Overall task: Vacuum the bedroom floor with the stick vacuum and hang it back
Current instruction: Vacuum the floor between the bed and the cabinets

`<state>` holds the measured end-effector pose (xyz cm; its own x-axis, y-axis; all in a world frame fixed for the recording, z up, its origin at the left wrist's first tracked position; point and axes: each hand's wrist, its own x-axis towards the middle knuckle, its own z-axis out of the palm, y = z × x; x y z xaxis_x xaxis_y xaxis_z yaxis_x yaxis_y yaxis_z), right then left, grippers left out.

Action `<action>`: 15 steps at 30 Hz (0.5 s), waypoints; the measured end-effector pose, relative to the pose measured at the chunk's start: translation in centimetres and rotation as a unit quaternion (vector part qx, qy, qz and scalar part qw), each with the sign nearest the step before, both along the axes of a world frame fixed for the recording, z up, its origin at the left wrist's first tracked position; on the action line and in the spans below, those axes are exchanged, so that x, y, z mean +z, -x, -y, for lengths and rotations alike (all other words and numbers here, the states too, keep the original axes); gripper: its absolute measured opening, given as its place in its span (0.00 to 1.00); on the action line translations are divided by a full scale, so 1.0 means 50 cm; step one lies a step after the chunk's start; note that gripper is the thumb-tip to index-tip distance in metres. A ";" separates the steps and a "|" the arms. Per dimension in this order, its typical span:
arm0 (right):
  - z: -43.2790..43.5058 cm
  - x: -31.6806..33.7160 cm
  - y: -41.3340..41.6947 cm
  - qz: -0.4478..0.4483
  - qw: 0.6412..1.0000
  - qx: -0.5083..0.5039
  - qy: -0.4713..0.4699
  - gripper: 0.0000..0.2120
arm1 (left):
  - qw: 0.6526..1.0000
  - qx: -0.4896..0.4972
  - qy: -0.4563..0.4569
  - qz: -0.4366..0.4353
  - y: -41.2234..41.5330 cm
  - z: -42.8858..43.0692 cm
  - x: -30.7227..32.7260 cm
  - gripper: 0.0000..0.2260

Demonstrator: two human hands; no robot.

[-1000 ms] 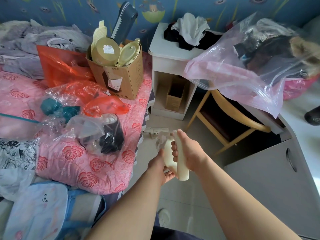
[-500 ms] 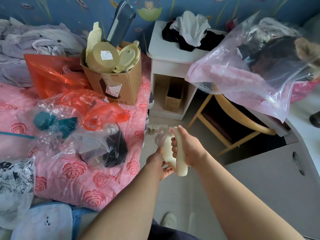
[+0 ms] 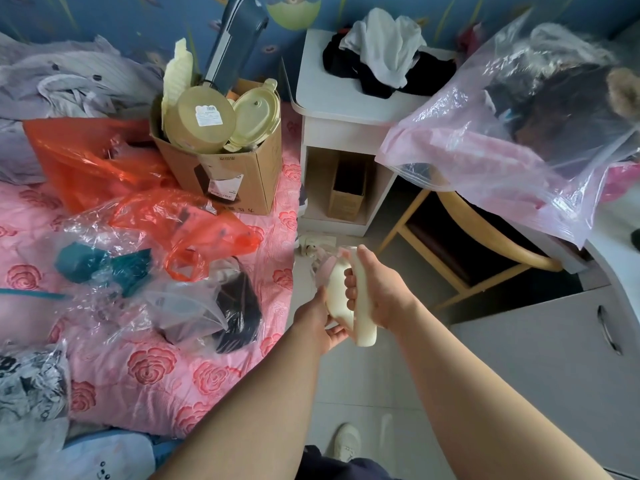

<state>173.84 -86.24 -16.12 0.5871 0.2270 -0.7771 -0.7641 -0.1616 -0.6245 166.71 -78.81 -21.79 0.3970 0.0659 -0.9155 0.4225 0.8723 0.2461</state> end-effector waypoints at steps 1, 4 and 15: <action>-0.004 -0.001 -0.002 0.001 1.000 0.001 0.002 0.18 | 1.000 -0.001 0.000 -0.001 -0.002 -0.004 -0.001 0.14; -0.016 -0.005 -0.005 0.000 1.000 -0.002 0.001 0.18 | 1.000 -0.005 -0.002 -0.004 -0.006 -0.018 -0.002 0.13; -0.036 -0.021 0.013 0.001 1.000 0.010 0.001 0.18 | 1.000 -0.007 -0.006 -0.015 0.010 -0.037 -0.010 0.11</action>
<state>173.18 -84.43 -17.15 0.5835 0.2372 -0.7767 -0.7600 -0.1774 -0.6252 166.22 -76.95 -22.28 0.3697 0.0710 -0.9264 0.4415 0.8639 0.2424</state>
